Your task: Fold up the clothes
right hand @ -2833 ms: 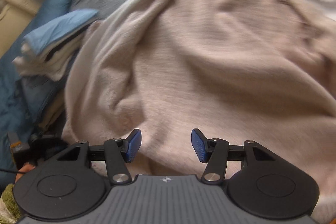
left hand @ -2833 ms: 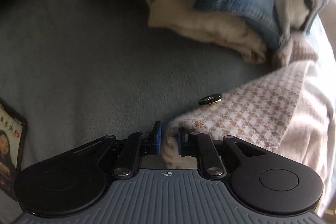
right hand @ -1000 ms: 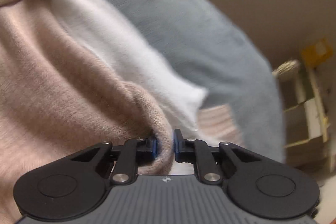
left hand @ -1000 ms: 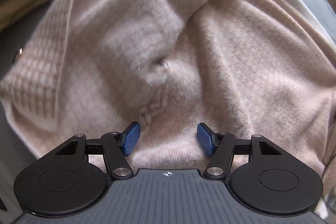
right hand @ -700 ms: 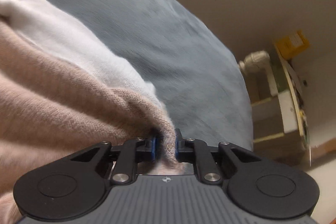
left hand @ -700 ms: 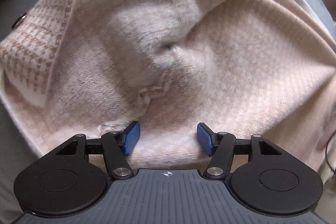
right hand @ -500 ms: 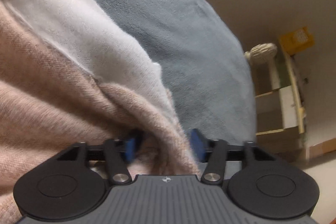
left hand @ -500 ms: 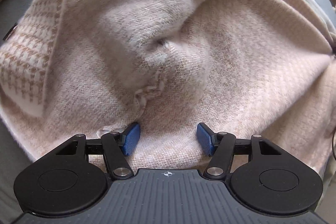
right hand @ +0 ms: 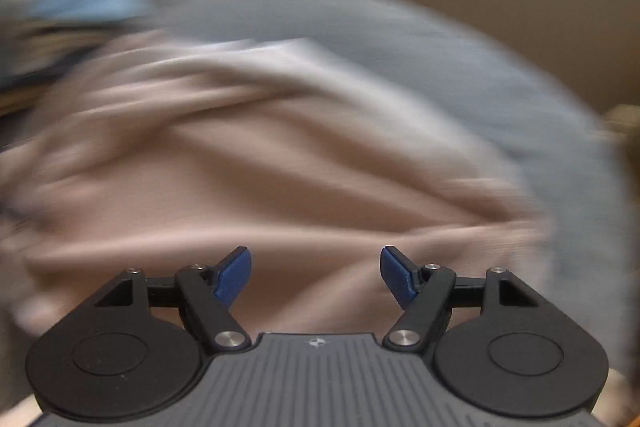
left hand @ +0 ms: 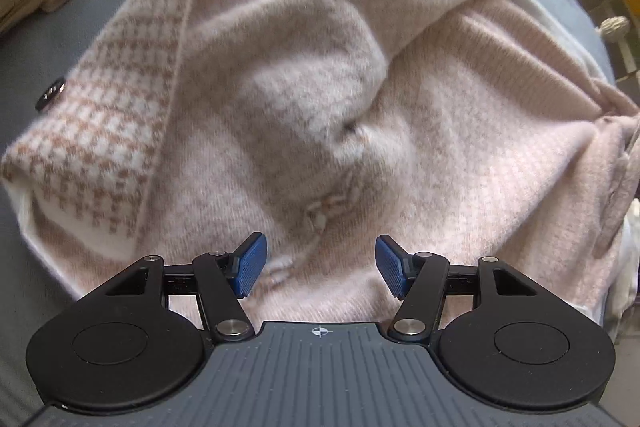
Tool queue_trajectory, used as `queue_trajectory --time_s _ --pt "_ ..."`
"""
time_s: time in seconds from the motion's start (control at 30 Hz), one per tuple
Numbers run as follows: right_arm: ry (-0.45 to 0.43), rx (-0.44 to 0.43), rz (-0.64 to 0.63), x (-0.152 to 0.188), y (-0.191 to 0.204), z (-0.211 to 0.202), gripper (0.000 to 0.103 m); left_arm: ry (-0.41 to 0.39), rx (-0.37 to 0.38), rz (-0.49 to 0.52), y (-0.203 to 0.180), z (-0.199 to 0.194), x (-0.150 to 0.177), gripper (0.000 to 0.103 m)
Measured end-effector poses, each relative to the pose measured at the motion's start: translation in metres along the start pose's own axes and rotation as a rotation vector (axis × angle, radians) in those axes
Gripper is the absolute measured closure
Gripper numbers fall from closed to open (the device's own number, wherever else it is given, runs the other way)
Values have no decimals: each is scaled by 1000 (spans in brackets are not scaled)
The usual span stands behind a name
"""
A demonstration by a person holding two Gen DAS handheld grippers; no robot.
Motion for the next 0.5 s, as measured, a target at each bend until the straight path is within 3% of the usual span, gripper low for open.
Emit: queue_trajectory --time_s 0.07,0.17,0.23,0.33,0.4,0.5 --pt "90 -163 -135 18 48 17 29 -32 16 15 2 0 2 43" --pt "231 -213 -364 57 101 48 29 -81 39 37 4 -1 6 43" --pt "266 -183 -463 81 122 65 25 -118 57 51 6 -3 10 43" --pt "247 -11 -548 100 122 94 12 -184 66 62 10 -8 22 43" --pt "221 114 -599 111 120 113 12 -223 57 65 13 -11 30 43" --pt "180 139 -525 117 117 118 21 -279 27 71 15 -23 41 43"
Point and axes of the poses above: each gripper's, at about its wrist camera, not at the fingertips, and z roughly the way its jaws point, y to its left, x to its underside, the point moved 6 cm from there along z, roughly the way its jaws point, and after that the axes turned 1 degree about z, right-handed, at the moved point
